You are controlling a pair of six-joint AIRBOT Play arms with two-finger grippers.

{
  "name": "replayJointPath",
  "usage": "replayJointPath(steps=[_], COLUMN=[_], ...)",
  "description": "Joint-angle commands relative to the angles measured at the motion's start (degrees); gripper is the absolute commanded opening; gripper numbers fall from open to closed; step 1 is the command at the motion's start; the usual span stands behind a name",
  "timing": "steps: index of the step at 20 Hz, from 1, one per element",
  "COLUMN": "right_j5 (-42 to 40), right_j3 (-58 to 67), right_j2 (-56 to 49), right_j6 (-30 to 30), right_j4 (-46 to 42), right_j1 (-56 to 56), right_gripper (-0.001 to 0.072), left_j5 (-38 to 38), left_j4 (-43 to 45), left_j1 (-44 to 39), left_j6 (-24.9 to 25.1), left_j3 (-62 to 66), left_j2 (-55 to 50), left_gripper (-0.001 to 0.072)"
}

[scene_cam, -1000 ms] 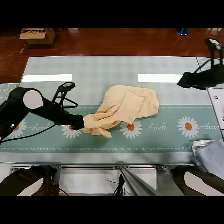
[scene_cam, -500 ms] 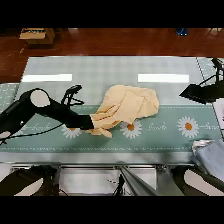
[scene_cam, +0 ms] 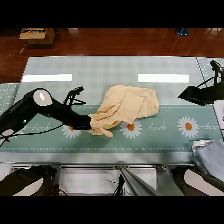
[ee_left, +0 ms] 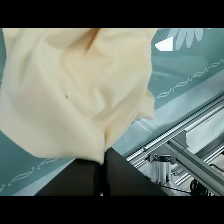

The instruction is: Fold the shirts.

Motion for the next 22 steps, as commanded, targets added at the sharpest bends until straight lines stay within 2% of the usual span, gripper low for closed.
replayJointPath(steps=[1, 6, 11, 15, 17, 19, 22], right_j5=[-1.6, -4.1, -13.3, -14.5, -14.3, -12.2, -5.4], right_j3=[-1.1, -4.0, -4.0, -4.0, -4.0, -3.1, 0.8], right_j2=[-1.5, -10.6, -17.6, -22.5, -23.4, -22.9, -18.2], right_j6=[-0.9, -6.6, -6.9, -6.4, -6.6, -8.2, -12.0], right_j4=[2.4, 20.7, 20.8, 20.7, 20.7, 21.5, 21.2], right_j1=[0.0, 0.4, 6.3, 12.2, 14.4, 14.9, 12.1], right_gripper=[0.0533, 0.0533, 0.0531, 0.0514, 0.0249, 0.0021, 0.0022], left_j5=[1.2, 1.2, 1.3, 1.8, 3.7, 7.4, 10.3], left_j4=[-0.1, -0.1, -0.1, -0.2, -0.2, -0.2, -0.1], left_j1=[0.0, 0.0, 0.0, 0.0, 0.0, 0.1, 0.6], left_j6=[0.0, 0.2, 0.6, 0.6, 0.7, 0.6, 0.7], left_j3=[0.0, 0.0, 0.0, 0.0, 0.1, 0.5, 5.5], left_j2=[-0.2, -0.2, -0.2, -0.2, -0.1, 0.6, 4.3], left_gripper=[0.0022, 0.0022, 0.0022, 0.0022, 0.0022, 0.0022, 0.0022])
